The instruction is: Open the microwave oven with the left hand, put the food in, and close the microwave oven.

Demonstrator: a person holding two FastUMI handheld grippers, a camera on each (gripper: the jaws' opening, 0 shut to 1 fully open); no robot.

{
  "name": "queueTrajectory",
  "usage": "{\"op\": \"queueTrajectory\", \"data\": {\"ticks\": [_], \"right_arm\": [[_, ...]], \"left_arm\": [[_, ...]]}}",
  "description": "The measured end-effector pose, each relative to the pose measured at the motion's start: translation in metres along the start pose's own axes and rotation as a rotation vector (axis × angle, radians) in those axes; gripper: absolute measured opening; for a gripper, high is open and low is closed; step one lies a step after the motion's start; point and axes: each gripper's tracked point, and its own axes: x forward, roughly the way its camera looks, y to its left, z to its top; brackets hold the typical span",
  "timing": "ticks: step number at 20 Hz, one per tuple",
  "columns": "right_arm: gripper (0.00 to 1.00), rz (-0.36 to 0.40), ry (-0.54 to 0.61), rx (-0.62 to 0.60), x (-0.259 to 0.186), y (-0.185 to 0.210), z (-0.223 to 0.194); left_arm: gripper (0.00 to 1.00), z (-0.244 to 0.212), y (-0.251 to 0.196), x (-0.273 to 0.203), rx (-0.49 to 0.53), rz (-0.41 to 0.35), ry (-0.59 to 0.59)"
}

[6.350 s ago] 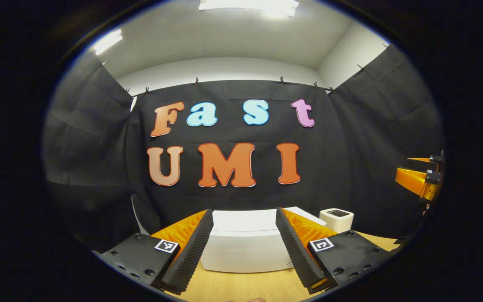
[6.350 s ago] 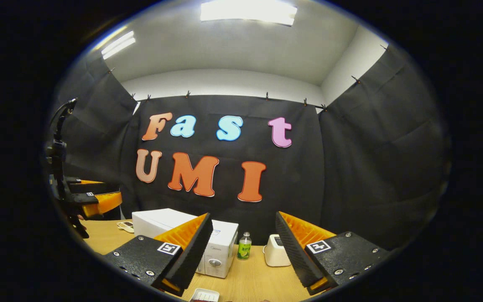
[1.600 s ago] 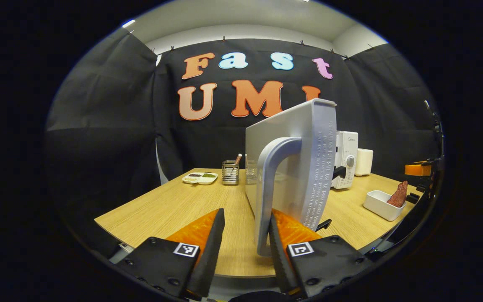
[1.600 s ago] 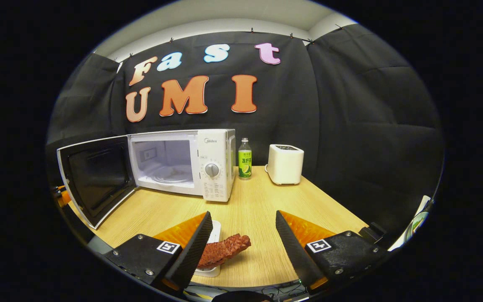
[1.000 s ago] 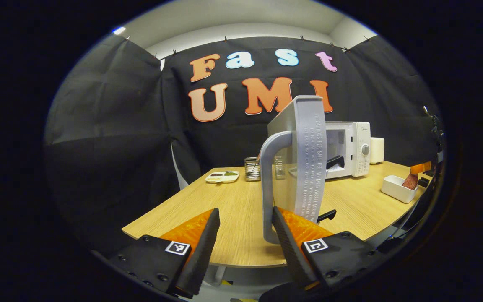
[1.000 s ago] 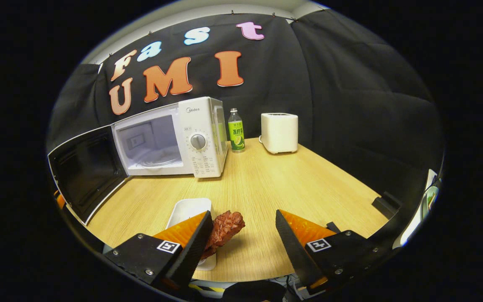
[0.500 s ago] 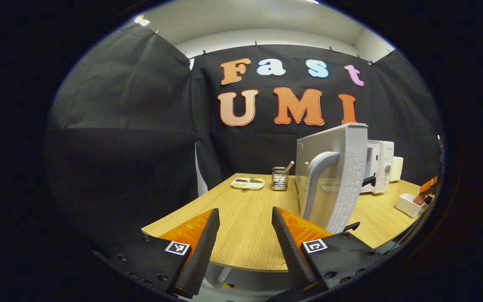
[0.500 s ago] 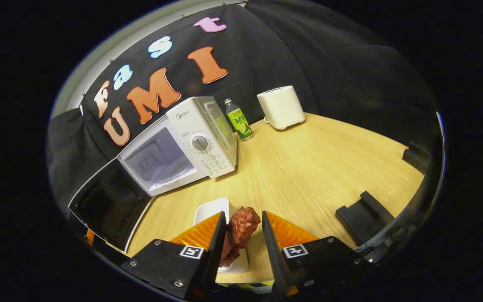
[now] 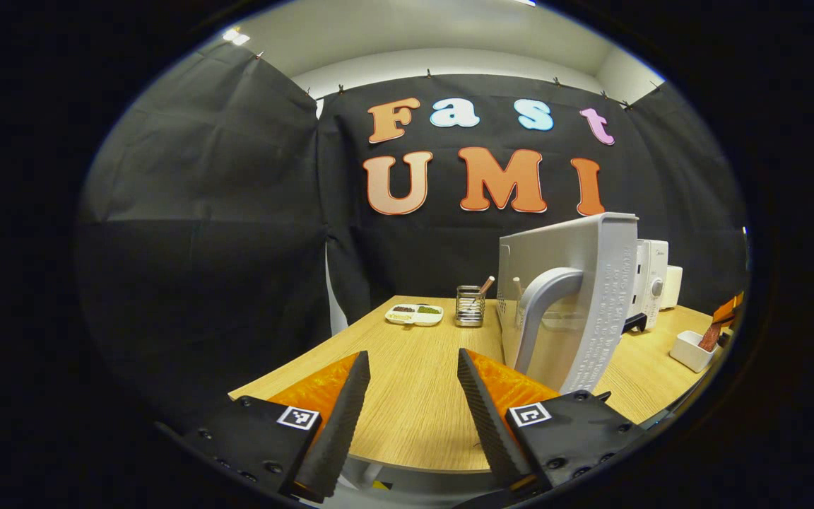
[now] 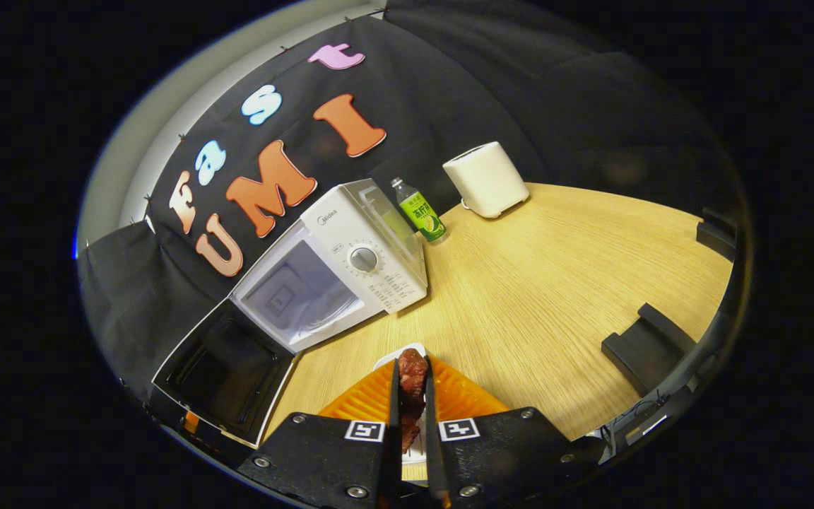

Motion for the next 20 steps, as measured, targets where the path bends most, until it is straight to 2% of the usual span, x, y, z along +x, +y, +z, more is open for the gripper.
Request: {"op": "queueTrajectory", "data": {"ticks": [2,4,5,6,8,13,14,15,17,18,20], "right_arm": [[0.13,-0.010,-0.019,-0.070,-0.003,0.008,0.006],[0.13,-0.018,-0.049,-0.136,-0.006,0.017,0.014],[0.13,-0.024,-0.067,-0.163,-0.008,0.021,0.019],[0.13,-0.031,-0.079,-0.190,-0.009,0.025,0.024],[0.13,-0.034,-0.104,-0.233,-0.011,0.037,0.034],[0.13,-0.023,-0.167,-0.306,-0.008,0.073,0.056],[0.13,-0.015,-0.178,-0.315,-0.006,0.082,0.061],[0.13,-0.009,-0.190,-0.319,-0.002,0.092,0.064],[0.13,0.010,-0.212,-0.334,0.008,0.113,0.070],[0.13,0.020,-0.225,-0.340,0.013,0.125,0.074],[0.13,0.044,-0.252,-0.345,0.023,0.148,0.082]], "left_arm": [[0.79,0.003,0.001,0.003,0.008,0.008,0.001],[0.86,0.007,0.004,0.006,0.014,0.020,-0.002],[0.82,0.007,0.005,0.007,0.017,0.020,0.000],[0.86,0.008,0.005,0.008,0.022,0.021,-0.001],[0.86,0.009,0.007,0.009,0.032,0.023,-0.006],[0.86,0.002,0.012,0.013,0.067,0.030,0.012],[0.82,-0.001,0.011,0.014,0.071,0.027,0.021],[0.87,-0.004,0.010,0.014,0.072,0.021,0.026],[0.85,-0.004,0.009,0.015,0.081,0.011,0.025],[0.91,-0.001,0.009,0.015,0.086,0.010,0.020],[0.91,0.005,0.009,0.017,0.098,0.006,0.005]]}}
